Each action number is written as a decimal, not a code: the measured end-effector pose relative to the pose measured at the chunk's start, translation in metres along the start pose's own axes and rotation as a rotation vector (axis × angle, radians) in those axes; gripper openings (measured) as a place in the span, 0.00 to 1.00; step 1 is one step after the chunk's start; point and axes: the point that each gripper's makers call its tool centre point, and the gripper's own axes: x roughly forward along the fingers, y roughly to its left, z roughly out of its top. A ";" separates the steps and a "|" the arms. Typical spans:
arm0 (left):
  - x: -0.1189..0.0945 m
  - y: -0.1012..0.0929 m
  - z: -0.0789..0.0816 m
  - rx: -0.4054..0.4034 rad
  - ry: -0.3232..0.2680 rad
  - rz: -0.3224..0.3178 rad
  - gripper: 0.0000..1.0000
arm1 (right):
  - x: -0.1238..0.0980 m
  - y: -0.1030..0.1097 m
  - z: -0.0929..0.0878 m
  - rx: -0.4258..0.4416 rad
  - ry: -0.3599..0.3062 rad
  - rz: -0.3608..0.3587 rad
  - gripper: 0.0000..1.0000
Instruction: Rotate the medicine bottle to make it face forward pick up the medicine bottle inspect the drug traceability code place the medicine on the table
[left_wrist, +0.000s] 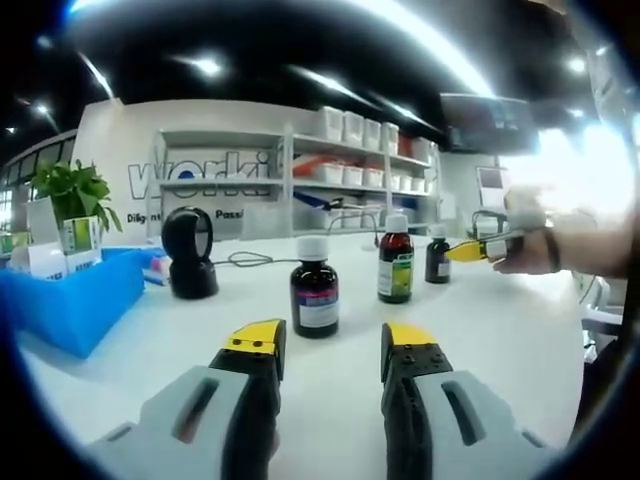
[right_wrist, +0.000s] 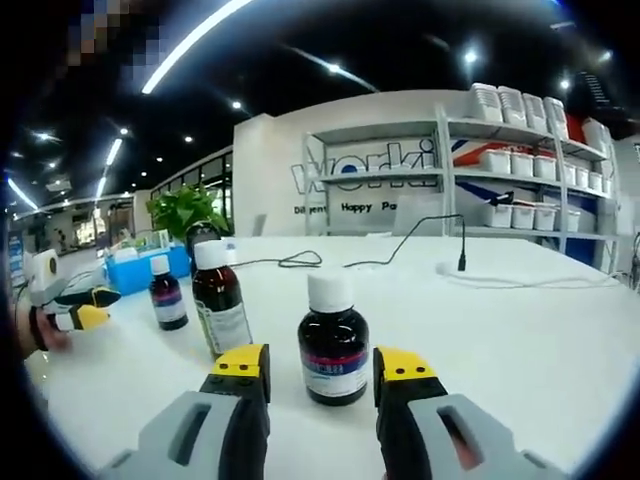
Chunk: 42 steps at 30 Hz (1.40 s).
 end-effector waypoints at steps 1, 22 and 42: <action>0.000 0.000 0.000 0.000 0.000 0.000 0.29 | 0.001 0.000 0.000 -0.005 -0.003 -0.013 0.36; -0.001 -0.004 0.000 -0.003 -0.004 -0.020 0.29 | 0.016 -0.011 0.004 0.034 -0.036 -0.292 0.35; 0.000 -0.004 -0.001 0.005 0.004 -0.019 0.28 | 0.028 -0.014 -0.003 -0.036 -0.033 -0.282 0.29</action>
